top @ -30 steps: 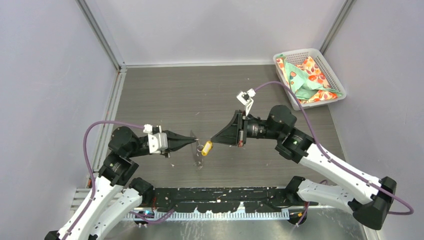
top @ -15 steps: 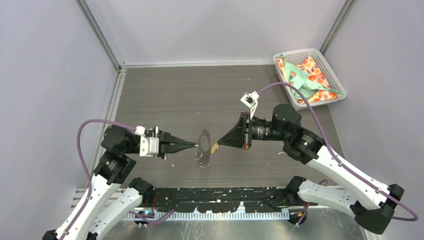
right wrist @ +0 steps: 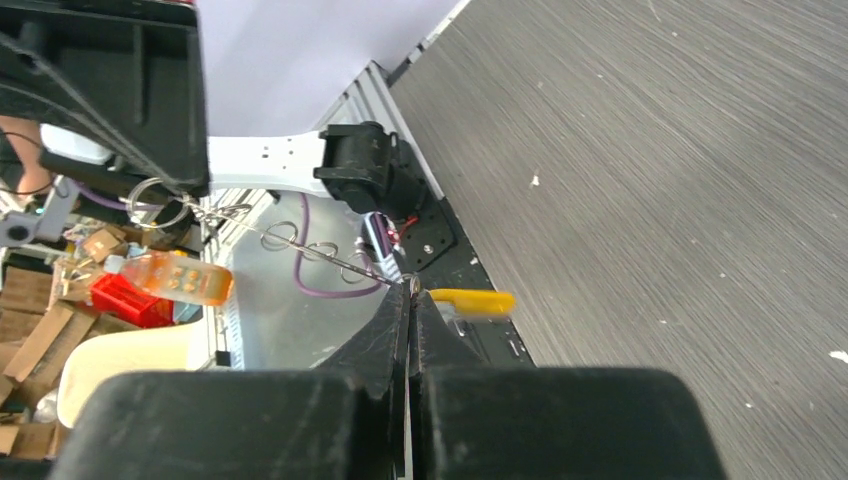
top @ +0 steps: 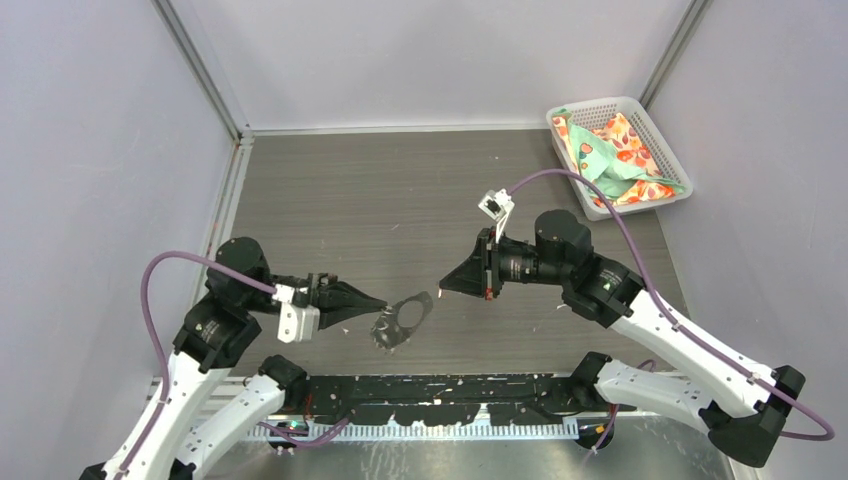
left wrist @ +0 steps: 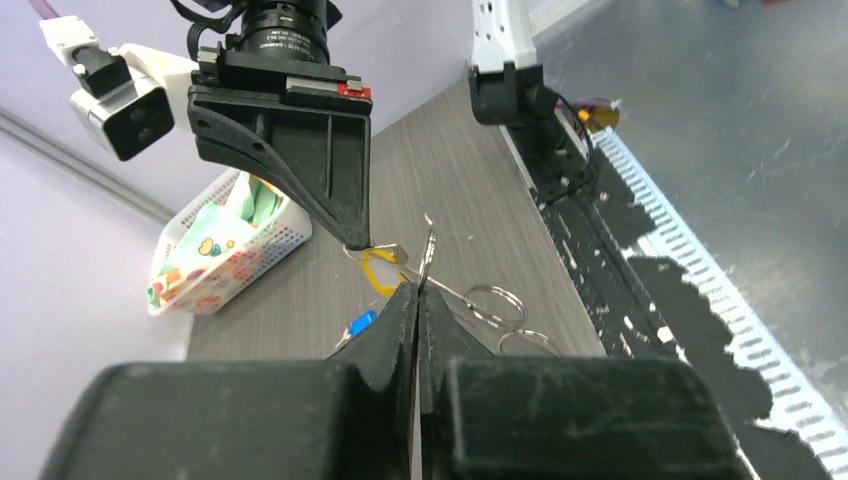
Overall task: Put the keys on the keyring
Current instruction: Place the key at the center of the board.
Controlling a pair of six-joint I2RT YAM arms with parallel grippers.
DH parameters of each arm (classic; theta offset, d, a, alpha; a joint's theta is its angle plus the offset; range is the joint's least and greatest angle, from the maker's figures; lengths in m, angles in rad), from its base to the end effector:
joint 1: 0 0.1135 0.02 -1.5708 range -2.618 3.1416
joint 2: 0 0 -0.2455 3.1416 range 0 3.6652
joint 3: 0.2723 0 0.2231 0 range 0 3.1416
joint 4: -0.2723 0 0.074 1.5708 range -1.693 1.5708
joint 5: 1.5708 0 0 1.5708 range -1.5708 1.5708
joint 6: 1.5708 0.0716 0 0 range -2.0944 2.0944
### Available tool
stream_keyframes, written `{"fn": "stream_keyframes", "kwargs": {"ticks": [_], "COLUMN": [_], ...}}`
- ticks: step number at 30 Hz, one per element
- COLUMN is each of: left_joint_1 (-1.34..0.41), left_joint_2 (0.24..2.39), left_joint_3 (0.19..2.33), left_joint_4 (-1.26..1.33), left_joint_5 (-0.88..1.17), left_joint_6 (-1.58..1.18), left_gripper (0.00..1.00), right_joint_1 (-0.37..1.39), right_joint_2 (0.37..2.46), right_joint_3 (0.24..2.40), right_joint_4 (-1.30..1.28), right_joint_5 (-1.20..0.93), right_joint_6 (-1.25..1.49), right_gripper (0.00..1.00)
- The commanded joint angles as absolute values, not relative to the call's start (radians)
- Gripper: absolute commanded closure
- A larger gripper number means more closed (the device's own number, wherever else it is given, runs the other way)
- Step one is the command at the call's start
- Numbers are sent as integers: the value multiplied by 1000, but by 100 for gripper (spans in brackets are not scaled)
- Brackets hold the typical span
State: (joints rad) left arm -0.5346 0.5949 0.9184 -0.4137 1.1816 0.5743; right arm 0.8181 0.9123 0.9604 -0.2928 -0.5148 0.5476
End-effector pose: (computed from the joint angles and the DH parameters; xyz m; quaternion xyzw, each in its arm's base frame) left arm 0.0541 -0.1090 0.3672 0.6422 0.3235 -0.4000 0.5682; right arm 0.1204 0.1801 0.3449 -0.2580 0.7341 0.5312 0.3352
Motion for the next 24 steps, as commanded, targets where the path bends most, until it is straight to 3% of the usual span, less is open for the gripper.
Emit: {"fn": "stream_keyframes", "kwargs": {"ticks": [1, 9, 15, 24], "left_joint_1": [-537, -537, -542, -546], "left_joint_2": [619, 703, 908, 1101], "left_joint_3": [993, 1103, 1274, 1385], "left_joint_4": [-617, -930, -1291, -1428], "left_joint_5": [1200, 1142, 953, 807], "left_joint_6": [835, 1149, 1350, 1152], "left_gripper": [100, 100, 100, 100], "right_joint_1": [815, 816, 816, 817], "right_joint_2": [915, 939, 975, 1125], "right_joint_3": [935, 920, 910, 862], "right_joint_4": [-299, -313, -331, -359], "right_joint_5": [-448, -408, -352, -152], "right_joint_6": [508, 494, 478, 381], "right_gripper": [99, 99, 99, 99]}}
